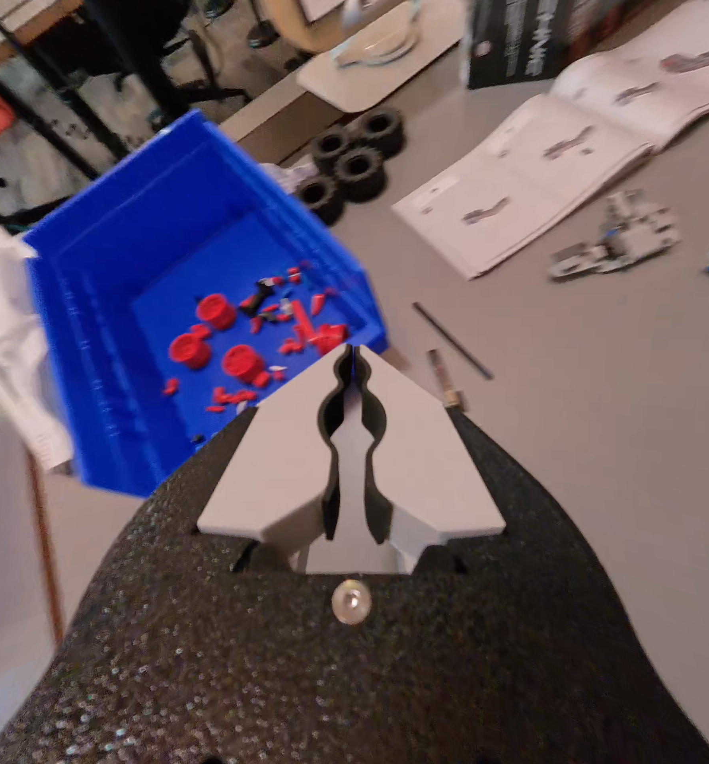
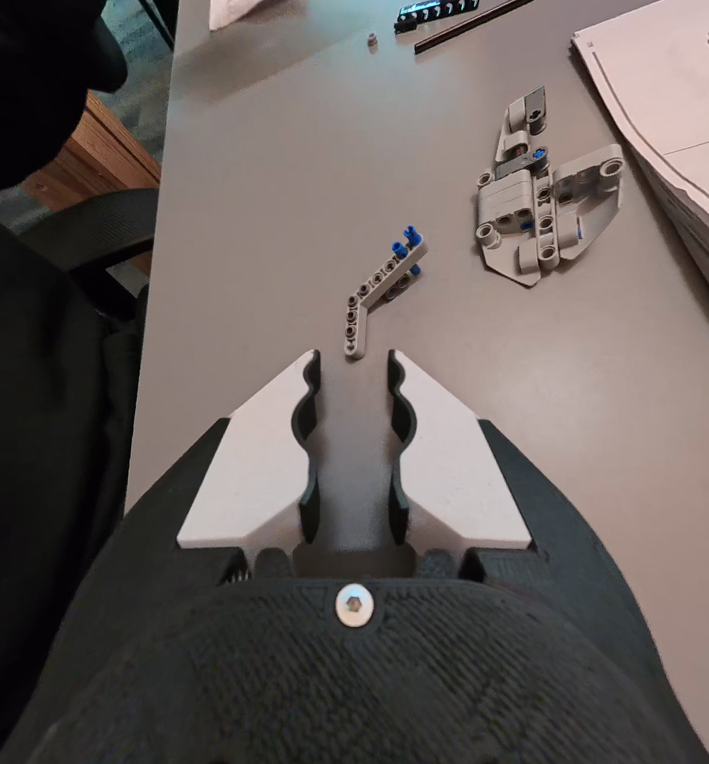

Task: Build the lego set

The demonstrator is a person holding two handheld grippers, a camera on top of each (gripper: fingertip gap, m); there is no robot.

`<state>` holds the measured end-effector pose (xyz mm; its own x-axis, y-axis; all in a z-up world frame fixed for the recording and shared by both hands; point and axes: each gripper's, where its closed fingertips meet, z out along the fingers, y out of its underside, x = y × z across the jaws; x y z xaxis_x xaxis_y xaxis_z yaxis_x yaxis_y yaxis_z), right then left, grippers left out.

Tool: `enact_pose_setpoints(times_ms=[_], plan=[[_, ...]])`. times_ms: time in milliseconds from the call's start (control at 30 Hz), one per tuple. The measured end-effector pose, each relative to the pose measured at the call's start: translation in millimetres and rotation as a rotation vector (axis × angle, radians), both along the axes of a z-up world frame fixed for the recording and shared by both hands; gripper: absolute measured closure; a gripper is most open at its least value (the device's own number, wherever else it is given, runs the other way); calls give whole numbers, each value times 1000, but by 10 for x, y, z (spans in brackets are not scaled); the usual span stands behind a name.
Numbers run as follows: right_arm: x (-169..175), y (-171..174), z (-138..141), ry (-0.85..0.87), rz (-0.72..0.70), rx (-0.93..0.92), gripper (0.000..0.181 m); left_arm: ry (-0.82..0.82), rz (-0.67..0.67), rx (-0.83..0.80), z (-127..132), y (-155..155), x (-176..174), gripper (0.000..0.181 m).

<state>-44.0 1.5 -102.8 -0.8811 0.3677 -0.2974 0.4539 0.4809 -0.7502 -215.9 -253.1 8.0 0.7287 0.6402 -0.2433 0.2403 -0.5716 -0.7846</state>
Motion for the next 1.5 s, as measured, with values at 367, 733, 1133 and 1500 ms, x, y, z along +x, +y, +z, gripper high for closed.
enact_pose_setpoints(times_ms=[367,733,1133,1500], plan=[[-54,135,38,-6,-73,-30,140,-157,-547,-614,-622,-292,-812,169],[-181,205,5,15,-166,2,137,-224,-894,-856,-1112,-269,-1157,171],[-161,196,36,-24,-150,-39,136,-230,-979,-909,-1231,-333,-1086,171],[-161,197,33,-33,-151,-41,142,-185,-858,-736,-1015,-193,-1084,181]])
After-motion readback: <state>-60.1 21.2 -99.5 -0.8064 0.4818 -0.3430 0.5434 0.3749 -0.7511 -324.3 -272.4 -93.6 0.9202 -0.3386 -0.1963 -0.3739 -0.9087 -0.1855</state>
